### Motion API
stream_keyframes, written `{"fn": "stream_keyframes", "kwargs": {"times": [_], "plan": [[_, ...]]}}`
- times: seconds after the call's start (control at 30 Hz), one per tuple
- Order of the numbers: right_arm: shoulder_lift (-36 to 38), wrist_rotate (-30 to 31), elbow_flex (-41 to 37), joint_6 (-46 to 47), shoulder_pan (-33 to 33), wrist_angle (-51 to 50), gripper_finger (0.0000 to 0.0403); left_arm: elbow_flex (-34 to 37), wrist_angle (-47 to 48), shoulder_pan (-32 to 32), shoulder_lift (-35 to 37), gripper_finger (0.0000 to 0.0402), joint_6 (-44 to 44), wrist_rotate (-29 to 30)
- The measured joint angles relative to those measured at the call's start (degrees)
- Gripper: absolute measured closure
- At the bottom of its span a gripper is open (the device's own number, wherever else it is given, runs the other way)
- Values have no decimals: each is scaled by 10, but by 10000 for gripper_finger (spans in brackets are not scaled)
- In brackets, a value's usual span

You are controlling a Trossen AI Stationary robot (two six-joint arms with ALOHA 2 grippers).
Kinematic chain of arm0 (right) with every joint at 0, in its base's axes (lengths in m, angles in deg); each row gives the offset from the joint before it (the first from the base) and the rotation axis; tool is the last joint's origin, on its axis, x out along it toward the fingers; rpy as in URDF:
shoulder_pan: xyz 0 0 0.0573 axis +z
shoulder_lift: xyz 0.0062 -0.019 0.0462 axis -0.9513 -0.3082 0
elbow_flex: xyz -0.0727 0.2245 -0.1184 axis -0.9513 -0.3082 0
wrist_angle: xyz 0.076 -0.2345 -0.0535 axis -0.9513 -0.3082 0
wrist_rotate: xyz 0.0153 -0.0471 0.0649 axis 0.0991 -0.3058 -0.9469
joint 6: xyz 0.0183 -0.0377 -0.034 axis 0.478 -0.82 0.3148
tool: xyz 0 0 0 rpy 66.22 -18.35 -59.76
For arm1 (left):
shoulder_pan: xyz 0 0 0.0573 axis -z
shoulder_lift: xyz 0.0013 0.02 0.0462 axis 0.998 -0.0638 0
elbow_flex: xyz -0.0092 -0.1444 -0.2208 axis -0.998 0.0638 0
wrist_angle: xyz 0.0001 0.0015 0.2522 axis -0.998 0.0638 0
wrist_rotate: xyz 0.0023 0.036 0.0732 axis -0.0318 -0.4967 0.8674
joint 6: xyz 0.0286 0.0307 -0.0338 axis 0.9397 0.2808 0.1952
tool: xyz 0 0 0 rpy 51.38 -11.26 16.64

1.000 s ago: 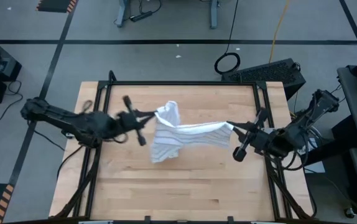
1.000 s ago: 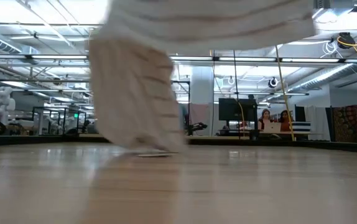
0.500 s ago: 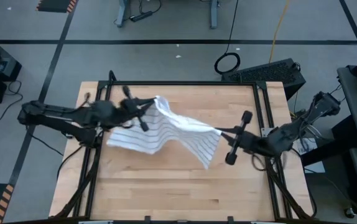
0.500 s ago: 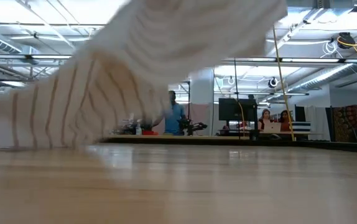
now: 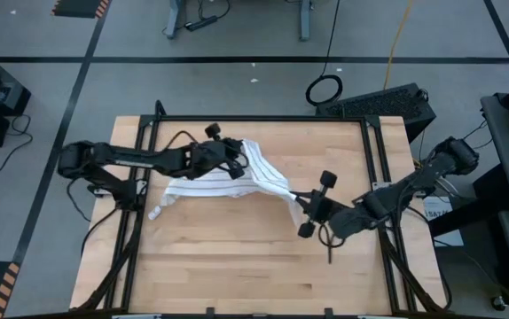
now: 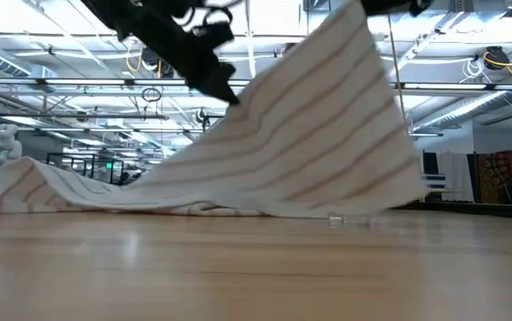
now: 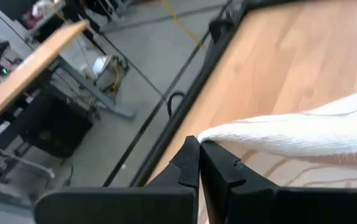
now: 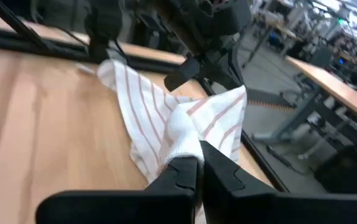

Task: Roll towel into tight, uniform cylinder
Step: Fold the white brown kitchen towel

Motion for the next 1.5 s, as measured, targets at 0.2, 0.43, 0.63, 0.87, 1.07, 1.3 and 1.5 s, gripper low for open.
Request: {"fn": "stream_keyframes", "kwargs": {"times": [0.2,0.43,0.63,0.87,1.07,1.3,1.5], "plan": [[-33,-1,0,17,-24,-19,403,0,38,15,-4,328,-40,-14],[-36,-2,0,-10,-53,-13,403,0,-8,93,24,224,-93,-33],[-35,-5,0,-53,-59,24,403,0,-155,157,-8,186,-4,-47],[-35,-51,0,-65,-59,28,403,0,-261,156,-65,173,24,-92],[-35,-66,0,-58,-59,28,403,0,-316,149,-112,173,33,-170],[-35,-80,0,-52,-60,29,403,0,-314,140,-120,209,32,-179],[-35,-108,0,-63,-62,57,403,0,-312,125,-120,308,32,-223]]}}
